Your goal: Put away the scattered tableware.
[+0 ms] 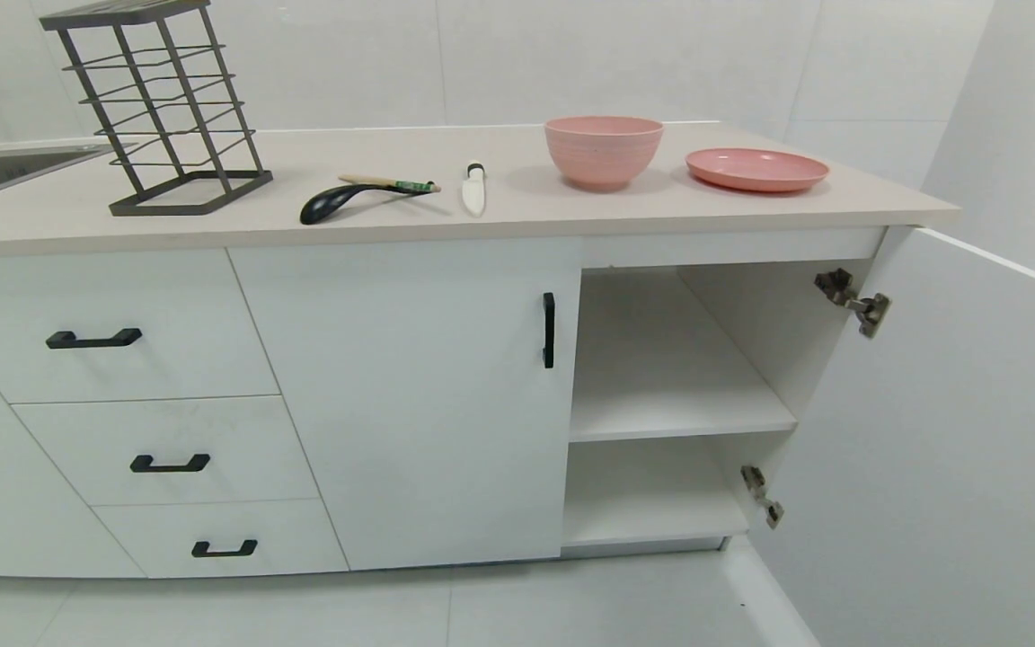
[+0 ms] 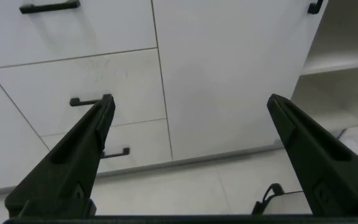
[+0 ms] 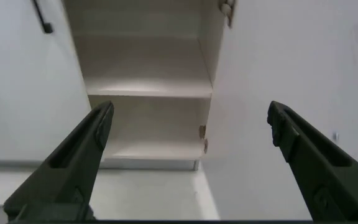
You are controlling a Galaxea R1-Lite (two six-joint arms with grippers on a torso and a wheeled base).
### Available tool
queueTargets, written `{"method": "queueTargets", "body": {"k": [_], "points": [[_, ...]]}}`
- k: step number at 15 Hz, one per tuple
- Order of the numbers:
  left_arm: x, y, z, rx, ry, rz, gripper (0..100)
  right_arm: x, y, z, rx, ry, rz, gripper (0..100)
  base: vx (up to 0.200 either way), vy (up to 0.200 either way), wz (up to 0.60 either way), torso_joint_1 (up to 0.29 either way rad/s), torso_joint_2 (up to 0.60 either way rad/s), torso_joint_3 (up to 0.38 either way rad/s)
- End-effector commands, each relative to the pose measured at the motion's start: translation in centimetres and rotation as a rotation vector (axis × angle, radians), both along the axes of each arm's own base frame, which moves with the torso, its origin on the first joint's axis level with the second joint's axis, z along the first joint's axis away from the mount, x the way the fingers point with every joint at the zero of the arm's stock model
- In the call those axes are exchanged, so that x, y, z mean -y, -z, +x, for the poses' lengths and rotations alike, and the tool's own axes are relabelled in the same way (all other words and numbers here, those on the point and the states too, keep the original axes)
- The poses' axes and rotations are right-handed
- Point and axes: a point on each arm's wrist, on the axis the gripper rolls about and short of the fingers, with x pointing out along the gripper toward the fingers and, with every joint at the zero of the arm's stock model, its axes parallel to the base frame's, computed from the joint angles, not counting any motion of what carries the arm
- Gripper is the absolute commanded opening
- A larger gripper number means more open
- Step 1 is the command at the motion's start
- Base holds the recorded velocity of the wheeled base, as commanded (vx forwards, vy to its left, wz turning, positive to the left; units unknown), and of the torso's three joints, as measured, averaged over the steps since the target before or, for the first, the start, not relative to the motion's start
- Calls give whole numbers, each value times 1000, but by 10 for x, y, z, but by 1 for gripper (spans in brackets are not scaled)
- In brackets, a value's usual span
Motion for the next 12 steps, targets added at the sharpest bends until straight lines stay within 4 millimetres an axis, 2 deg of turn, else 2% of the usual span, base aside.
{"method": "queueTargets", "body": {"k": [1, 6, 12], "points": [[0, 1, 0, -9, -1, -37, 100, 1, 2, 0, -28, 48, 77, 100, 0, 0, 0, 0, 0, 0], [0, 1, 0, -11, -7, -46, 100, 1, 3, 0, -29, 45, 76, 100, 0, 0, 0, 0, 0, 0], [-1, 1, 0, -9, -54, -51, 100, 1, 3, 0, -29, 48, 76, 100, 200, -200, 0, 2, 4, 2]]}}
